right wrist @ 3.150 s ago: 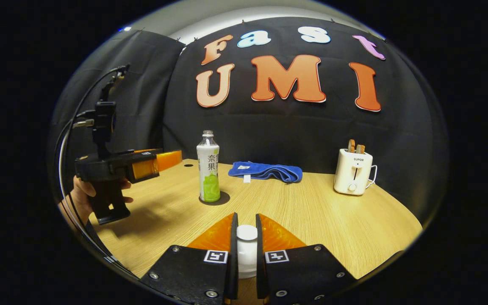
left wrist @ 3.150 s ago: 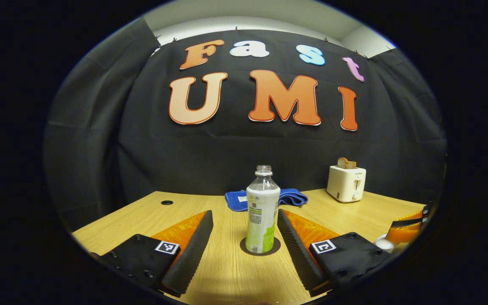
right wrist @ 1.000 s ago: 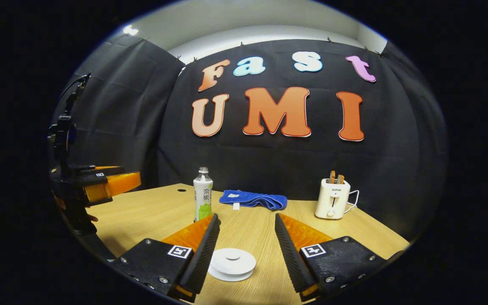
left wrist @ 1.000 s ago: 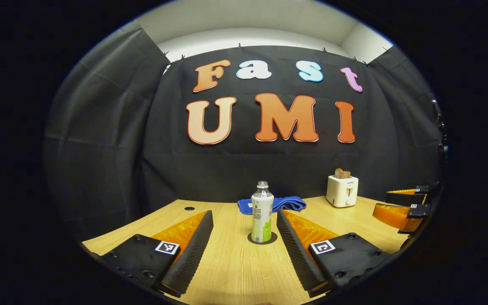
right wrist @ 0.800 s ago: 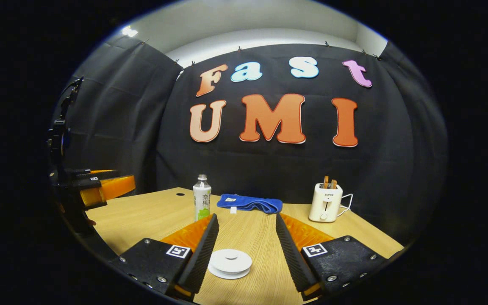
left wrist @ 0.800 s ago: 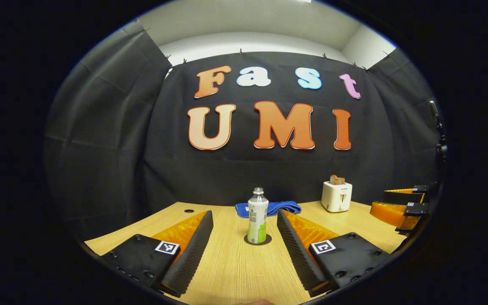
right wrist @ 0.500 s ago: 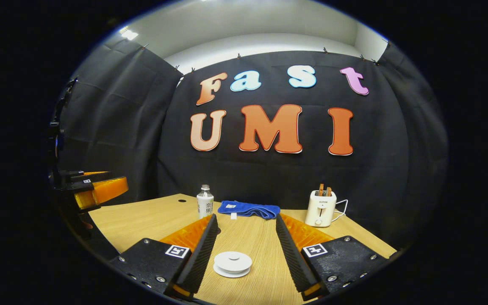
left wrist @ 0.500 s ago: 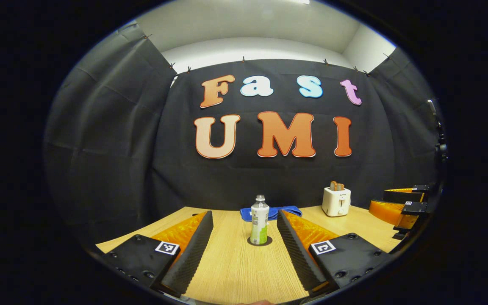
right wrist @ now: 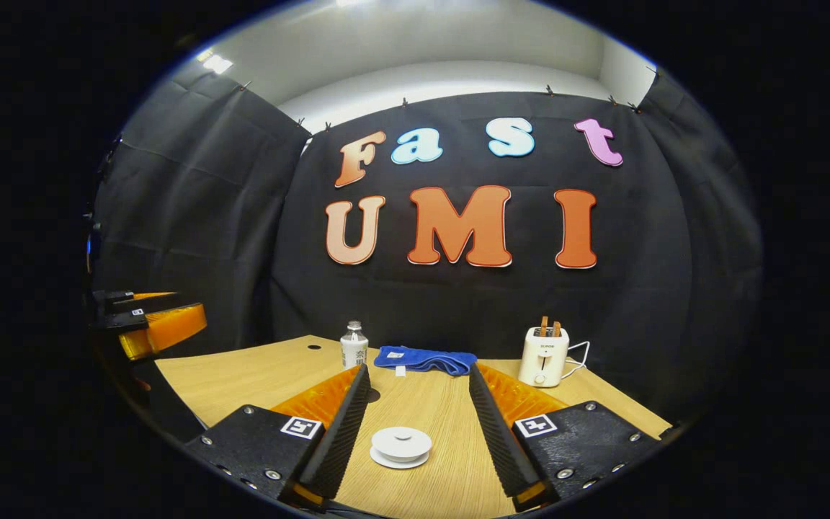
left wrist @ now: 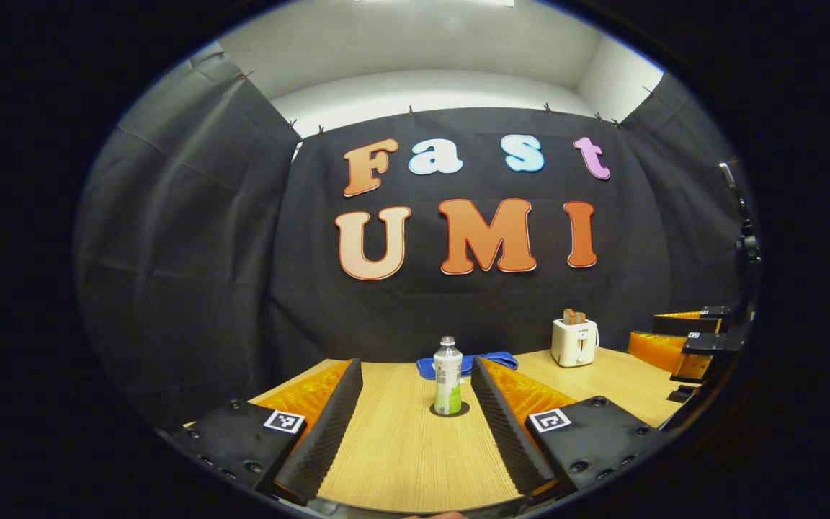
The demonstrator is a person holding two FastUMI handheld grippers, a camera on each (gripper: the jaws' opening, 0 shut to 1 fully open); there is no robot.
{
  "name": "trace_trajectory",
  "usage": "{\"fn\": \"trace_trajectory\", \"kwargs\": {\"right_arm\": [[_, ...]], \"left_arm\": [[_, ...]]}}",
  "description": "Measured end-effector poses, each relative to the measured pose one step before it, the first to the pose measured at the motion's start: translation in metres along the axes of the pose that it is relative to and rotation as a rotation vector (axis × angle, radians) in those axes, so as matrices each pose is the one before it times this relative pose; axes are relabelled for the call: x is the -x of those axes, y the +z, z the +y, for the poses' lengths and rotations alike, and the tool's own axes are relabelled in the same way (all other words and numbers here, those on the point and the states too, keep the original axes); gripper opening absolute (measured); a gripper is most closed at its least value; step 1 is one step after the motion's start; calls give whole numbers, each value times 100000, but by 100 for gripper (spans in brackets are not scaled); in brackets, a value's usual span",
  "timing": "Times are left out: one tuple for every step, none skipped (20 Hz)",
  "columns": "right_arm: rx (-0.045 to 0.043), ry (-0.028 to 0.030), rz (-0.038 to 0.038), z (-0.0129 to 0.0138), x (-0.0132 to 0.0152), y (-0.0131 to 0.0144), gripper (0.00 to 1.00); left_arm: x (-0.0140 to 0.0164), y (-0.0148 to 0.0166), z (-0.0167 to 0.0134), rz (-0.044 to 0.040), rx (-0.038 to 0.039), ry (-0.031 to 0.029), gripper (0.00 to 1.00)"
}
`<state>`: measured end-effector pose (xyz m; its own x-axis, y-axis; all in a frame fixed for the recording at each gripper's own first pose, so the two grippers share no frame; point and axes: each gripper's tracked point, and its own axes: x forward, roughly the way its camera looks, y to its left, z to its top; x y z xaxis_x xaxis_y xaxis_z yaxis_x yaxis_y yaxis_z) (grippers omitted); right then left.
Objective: Open the teacup lid with one hand, grasp the water bottle and pour water into the teacup with the other hand; after pouring, place the water bottle on the coaster and then close the teacup lid.
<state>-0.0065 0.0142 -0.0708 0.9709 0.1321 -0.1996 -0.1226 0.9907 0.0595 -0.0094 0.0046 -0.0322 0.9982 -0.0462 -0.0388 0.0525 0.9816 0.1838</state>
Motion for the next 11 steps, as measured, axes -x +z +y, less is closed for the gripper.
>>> {"fn": "trace_trajectory", "kwargs": {"right_arm": [[496,662,173,56,98,-240,83],[1549,146,723,-46,148,-366,82],[1971,-617,732,-245,90,-337,82],[1436,-506,-320,-202,94,-62,82],[824,-203,-391,-30,-34,-7,83],[168,98,-292,150,98,90,83],[-532,-51,-714,38,84,269,83],[-844,36,-835,23,172,279,83],[-741,211,-600,86,100,209,83],[-478,129,-335,54,97,173,83],[-178,-173,-602,-27,90,134,84]], "left_arm": [[133,-235,67,493,-815,696,95],[86,249,-55,-500,71,132,97],[205,296,-254,-631,545,-412,97],[111,39,-69,-527,-130,-344,96],[172,69,257,-614,-874,422,96],[149,186,413,-707,-884,925,97],[161,139,280,-724,-233,926,97],[197,258,245,-775,63,670,97],[186,253,201,-604,-233,500,97],[203,156,320,-599,-422,802,96],[169,238,377,-937,-262,1058,96]]}}
